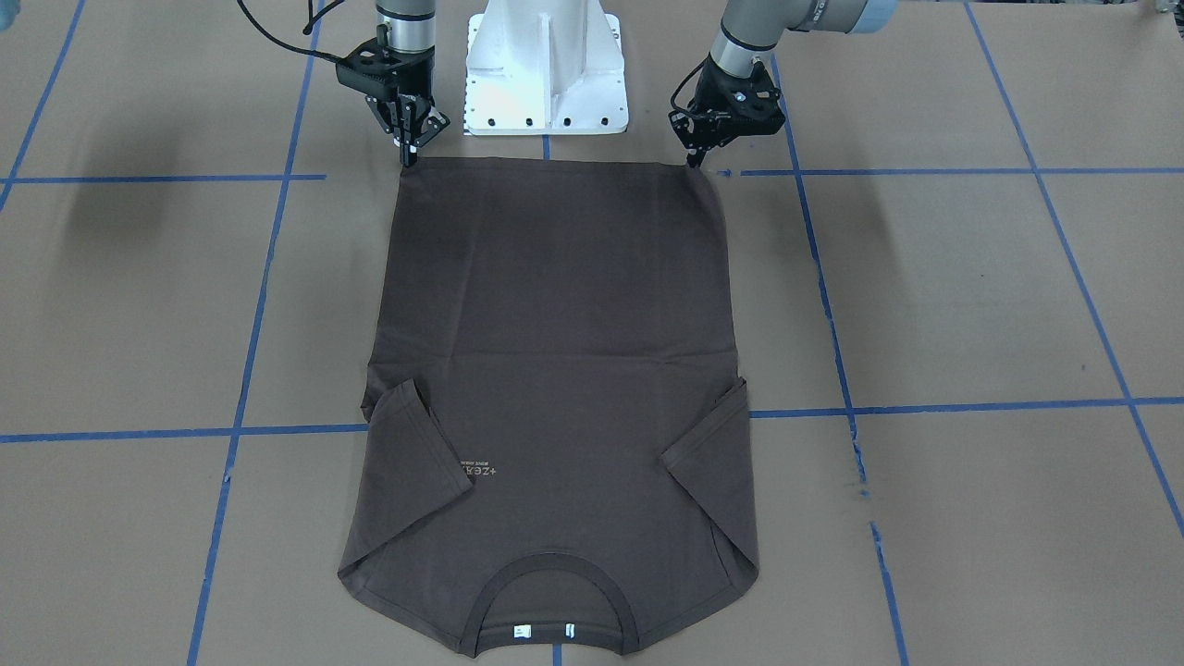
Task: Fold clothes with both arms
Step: 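Grasp the hem corners with both grippers, then lift the hem with both grippers and fold it toward the collar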
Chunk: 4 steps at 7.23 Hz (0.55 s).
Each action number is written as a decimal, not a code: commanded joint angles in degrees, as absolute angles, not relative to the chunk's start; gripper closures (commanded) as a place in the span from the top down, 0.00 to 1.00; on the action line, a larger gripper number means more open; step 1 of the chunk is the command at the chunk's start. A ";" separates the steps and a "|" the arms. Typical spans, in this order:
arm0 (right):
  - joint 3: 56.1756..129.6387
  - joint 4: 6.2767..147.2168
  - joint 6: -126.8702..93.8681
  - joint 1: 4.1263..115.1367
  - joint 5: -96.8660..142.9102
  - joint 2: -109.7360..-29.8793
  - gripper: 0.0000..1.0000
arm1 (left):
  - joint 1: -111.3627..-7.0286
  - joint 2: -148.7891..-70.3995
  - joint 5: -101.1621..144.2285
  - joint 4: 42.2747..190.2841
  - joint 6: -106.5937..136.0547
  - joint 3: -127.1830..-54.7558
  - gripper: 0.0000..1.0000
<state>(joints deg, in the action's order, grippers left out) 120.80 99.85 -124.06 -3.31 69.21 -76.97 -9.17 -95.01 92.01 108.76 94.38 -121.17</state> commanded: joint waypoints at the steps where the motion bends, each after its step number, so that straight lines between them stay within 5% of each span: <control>1: 130.54 106.02 -123.66 -2.11 69.69 -77.96 0.00 | -9.14 -96.49 93.59 96.60 94.04 -133.86 0.00; 3: 149.41 123.76 -124.10 -5.87 72.23 -77.35 0.00 | -9.40 -105.16 97.98 75.07 94.48 -148.30 0.00; 4: 152.98 128.80 -124.10 -5.80 73.12 -74.12 0.00 | -10.27 -107.64 99.83 70.71 94.48 -150.71 0.00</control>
<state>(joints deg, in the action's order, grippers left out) 145.71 120.90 -124.04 -4.98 71.85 -76.73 -9.54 -103.70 97.51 79.02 94.38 -145.52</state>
